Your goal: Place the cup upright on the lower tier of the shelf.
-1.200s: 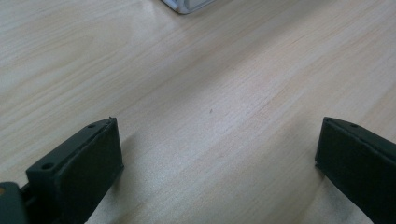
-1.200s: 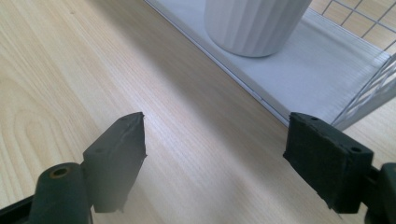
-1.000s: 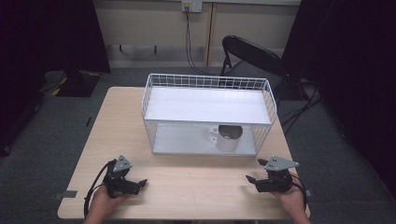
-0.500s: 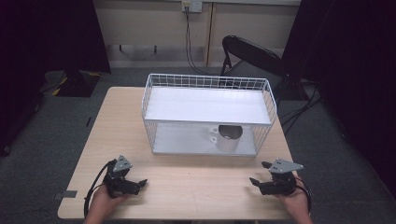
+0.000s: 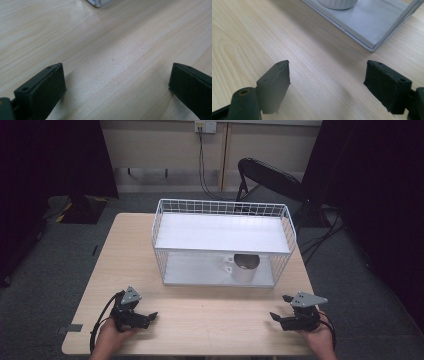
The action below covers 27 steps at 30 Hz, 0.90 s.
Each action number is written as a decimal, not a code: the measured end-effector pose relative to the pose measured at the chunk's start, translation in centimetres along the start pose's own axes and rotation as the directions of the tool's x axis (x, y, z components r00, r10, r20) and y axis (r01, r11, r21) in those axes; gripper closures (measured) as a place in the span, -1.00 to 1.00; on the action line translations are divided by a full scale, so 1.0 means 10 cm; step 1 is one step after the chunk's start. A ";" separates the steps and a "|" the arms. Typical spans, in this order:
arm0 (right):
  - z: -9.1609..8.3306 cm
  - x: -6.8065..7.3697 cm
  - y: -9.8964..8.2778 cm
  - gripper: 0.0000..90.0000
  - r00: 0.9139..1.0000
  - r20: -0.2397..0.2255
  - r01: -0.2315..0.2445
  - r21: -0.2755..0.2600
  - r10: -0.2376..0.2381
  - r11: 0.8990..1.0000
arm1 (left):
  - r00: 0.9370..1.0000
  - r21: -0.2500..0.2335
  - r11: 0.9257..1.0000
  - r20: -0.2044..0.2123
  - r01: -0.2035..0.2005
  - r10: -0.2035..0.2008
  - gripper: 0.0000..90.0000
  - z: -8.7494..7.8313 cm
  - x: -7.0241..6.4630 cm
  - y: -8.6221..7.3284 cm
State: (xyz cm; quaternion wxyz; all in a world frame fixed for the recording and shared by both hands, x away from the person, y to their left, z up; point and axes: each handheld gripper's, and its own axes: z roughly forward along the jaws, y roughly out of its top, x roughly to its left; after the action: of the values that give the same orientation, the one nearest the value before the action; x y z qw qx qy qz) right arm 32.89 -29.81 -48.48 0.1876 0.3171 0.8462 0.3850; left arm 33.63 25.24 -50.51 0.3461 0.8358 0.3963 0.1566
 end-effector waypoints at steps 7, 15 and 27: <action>-0.01 -0.01 -0.05 -0.57 1.000 -0.001 -0.007 0.006 0.007 1.000 | 1.000 0.000 1.000 0.000 0.000 0.000 -1.00 0.00 0.00 0.00; -0.03 -0.04 -0.11 -0.57 1.000 0.000 -0.022 0.023 0.022 1.000 | 1.000 0.000 1.000 0.001 0.000 0.000 -1.00 0.00 0.00 0.00; 0.02 -0.06 -0.18 -0.60 1.000 -0.014 -0.022 0.069 0.023 0.997 | 1.000 0.000 1.000 0.001 0.001 -0.001 -1.00 0.00 0.00 0.00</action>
State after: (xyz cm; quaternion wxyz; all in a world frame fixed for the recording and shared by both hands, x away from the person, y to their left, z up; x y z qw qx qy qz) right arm 32.73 -31.04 -49.92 0.1661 0.3299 0.8567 0.3601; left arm 33.63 25.23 -50.52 0.3465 0.8357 0.3965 0.1563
